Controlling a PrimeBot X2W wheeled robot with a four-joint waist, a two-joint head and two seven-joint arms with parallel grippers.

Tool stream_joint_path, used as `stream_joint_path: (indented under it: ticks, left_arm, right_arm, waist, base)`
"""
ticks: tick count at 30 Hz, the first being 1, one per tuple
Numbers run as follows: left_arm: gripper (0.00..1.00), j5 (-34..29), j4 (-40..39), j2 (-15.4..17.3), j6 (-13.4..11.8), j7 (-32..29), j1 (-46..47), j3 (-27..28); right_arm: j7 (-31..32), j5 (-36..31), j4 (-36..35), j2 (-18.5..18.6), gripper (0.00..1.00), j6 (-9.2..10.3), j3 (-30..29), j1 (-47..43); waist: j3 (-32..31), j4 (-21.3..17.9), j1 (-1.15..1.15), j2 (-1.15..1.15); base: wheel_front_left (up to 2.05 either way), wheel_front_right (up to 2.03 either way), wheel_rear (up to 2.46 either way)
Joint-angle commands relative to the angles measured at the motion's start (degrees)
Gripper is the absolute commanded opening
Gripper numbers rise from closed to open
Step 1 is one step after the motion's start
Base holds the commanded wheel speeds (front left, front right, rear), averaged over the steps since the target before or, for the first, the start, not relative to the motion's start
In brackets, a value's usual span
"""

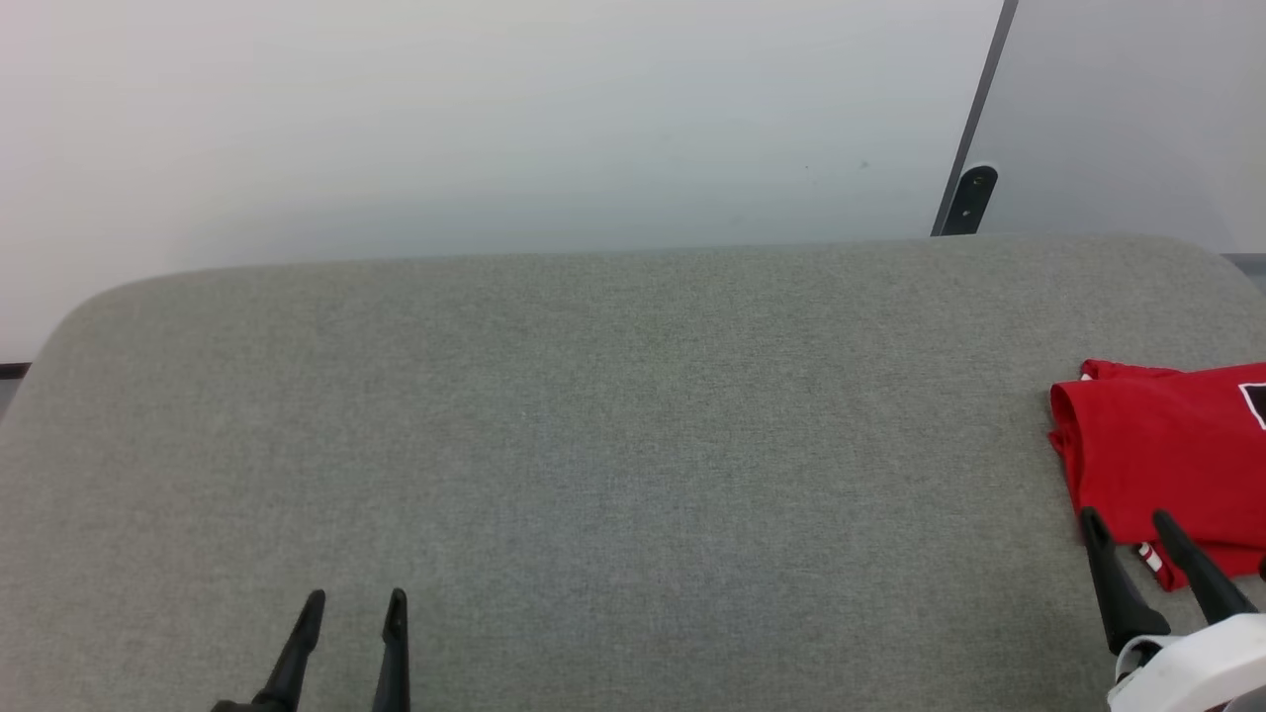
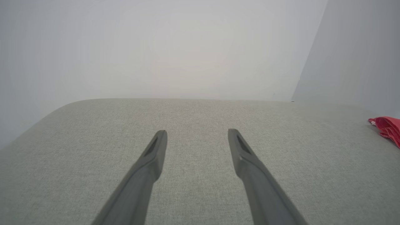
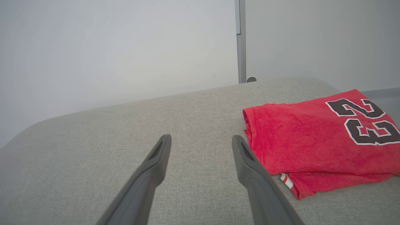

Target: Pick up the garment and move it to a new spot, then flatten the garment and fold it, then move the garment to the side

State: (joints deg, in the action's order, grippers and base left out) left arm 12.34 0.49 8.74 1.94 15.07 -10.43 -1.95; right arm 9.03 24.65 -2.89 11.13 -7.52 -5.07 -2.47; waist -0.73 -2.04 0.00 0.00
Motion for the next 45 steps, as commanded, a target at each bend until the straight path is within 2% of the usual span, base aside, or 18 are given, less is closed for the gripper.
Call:
stream_joint_path:
  ticks: [1,28,29,32,45]
  left_arm:
    - [1.0,-0.3,-0.3,0.2,-0.4,-0.2,-0.5,0.0]
    - [1.0,0.6,-1.2,1.1,-1.6,-1.1,-0.2,-0.8]
    - [0.0,0.6,-1.3,1.1,-1.6,-1.0,-0.2,-0.8]
    - [0.0,0.6,0.0,0.4,-1.3,-1.0,-0.3,-1.0]
    - [0.0,14.8,2.4,-0.4,-0.1,-4.4,2.8,0.3]
  right_arm:
    - [0.4,-0.3,-0.6,-0.4,1.0,0.07,-0.3,-0.8]
    - [2.5,-0.8,-3.4,-2.1,1.0,0.07,-0.1,-1.2]
    - [2.5,-0.8,-3.5,-2.1,0.0,0.07,0.0,-1.1]
    - [2.6,-0.4,-2.0,-2.5,0.0,0.0,0.0,-1.8]
    - [1.8,11.4,1.3,-3.5,0.0,0.01,-0.4,0.2]
  waist:
    - [0.1,0.0,0.0,0.0]
    - [0.6,-0.3,0.0,0.0]
    - [0.7,-0.3,0.0,0.0]
    - [0.7,-0.3,0.0,0.0]
    - [0.7,0.0,0.0,0.0]
  base:
    - [0.0,0.0,0.0]
    - [0.0,0.0,0.0]
    - [0.0,0.0,0.0]
    - [0.0,0.0,0.0]
    - [0.0,0.0,0.0]
